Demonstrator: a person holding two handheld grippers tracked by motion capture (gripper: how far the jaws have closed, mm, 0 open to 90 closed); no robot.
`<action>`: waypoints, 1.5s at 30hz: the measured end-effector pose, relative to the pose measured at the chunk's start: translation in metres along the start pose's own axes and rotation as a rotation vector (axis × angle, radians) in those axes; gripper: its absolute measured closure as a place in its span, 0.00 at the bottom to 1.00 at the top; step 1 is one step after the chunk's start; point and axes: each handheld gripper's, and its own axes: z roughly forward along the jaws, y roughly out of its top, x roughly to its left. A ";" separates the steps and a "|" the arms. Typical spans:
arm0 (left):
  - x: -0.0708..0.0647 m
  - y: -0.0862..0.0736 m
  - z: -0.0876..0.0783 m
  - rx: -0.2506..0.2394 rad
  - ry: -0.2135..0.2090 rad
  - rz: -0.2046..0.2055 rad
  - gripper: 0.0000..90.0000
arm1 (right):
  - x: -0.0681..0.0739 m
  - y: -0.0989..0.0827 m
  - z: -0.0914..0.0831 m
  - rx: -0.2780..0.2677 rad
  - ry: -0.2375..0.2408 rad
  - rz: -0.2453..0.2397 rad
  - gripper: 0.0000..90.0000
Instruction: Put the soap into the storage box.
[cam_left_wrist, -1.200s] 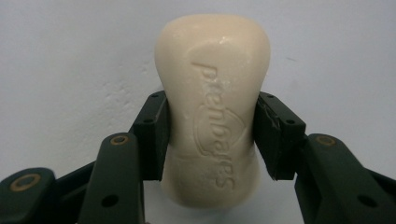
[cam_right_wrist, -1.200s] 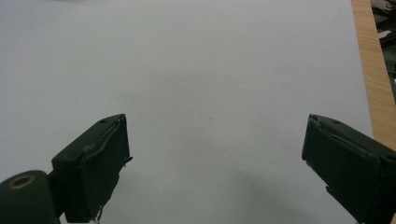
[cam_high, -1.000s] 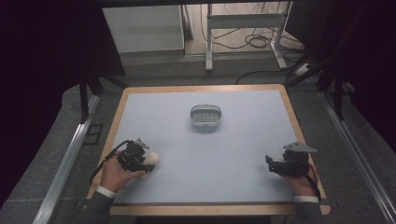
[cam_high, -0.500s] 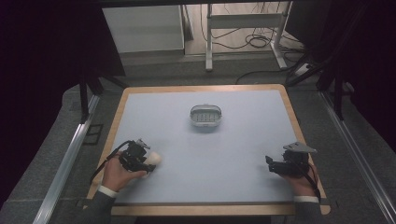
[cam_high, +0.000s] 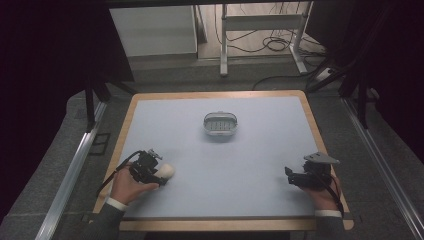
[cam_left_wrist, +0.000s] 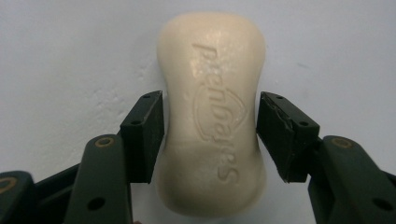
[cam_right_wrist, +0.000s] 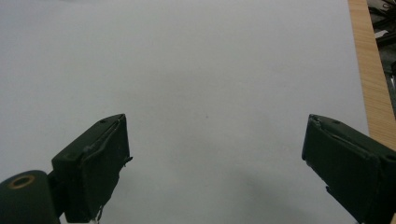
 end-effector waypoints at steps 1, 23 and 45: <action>0.000 0.000 0.000 0.001 0.002 0.001 0.51 | 0.000 0.000 0.000 0.000 -0.001 0.001 0.08; 0.002 0.011 -0.025 -0.043 -0.004 0.033 0.55 | -0.001 -0.001 0.001 0.005 -0.007 0.003 0.08; 0.010 0.049 -0.038 -0.077 0.014 0.067 0.55 | -0.002 -0.003 0.003 0.016 -0.007 0.003 0.08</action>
